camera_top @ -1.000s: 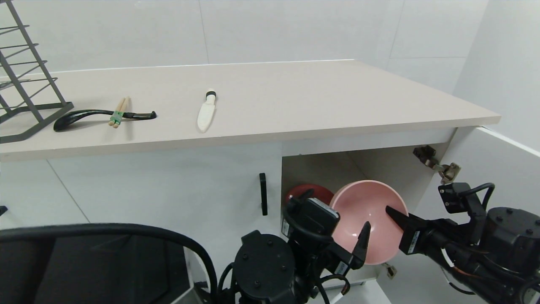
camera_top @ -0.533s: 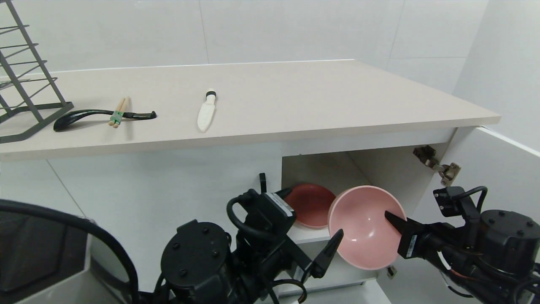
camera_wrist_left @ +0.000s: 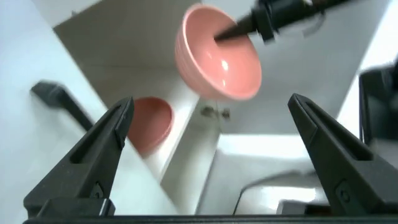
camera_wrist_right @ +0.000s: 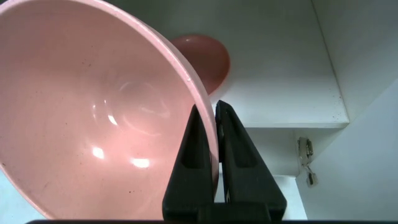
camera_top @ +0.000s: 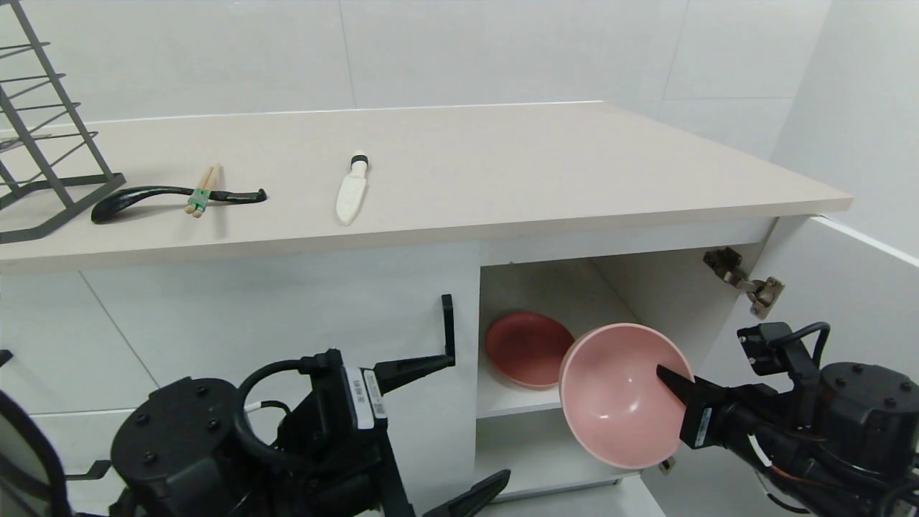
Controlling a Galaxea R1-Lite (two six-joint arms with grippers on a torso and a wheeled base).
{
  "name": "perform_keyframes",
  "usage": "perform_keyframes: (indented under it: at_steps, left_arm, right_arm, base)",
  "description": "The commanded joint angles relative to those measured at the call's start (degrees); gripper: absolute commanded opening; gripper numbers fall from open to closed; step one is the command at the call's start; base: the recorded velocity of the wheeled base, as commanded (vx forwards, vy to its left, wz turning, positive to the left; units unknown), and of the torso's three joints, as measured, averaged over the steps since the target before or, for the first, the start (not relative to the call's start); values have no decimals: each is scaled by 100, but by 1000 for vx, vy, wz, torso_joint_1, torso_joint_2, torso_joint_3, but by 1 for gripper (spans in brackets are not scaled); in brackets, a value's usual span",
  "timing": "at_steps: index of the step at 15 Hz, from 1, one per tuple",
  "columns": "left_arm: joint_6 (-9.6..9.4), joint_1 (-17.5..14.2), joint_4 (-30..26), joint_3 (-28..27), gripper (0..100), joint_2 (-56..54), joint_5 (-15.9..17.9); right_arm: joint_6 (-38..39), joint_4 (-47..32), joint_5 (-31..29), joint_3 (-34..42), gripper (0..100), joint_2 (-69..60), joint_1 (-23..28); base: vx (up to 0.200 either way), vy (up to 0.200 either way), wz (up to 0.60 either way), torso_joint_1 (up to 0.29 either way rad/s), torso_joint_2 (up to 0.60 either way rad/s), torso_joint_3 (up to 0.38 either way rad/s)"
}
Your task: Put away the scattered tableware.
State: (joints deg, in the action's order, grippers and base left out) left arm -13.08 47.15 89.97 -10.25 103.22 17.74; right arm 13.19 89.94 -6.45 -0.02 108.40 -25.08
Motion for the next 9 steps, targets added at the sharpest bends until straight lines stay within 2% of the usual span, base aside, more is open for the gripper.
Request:
perform_keyframes:
  at_steps: [1,4,6,7,9]
  left_arm:
    - [-186,-338,3,454,100,-179,300]
    - [-239,-470,3,551,100,-179,283]
    - [-617,-743,3,1025,100,-329,283]
    - [-731,-778,3,1025,100,-460,274]
    - [-740,-901,3,1025,100,-786,265]
  right_arm:
    - [-1,6,-6,2,0,-56,3]
    - [61,6,-6,2,0,-82,3]
    - [78,6,-6,2,0,-126,3]
    - [96,6,-6,2,0,-117,12]
    - [105,6,-6,2,0,-91,3]
  base:
    - [0,0,0,0,0,0]
    - [0,0,0,0,0,0]
    - [0,0,0,0,0,0]
    - [0,0,0,0,0,0]
    - [0,0,0,0,0,0]
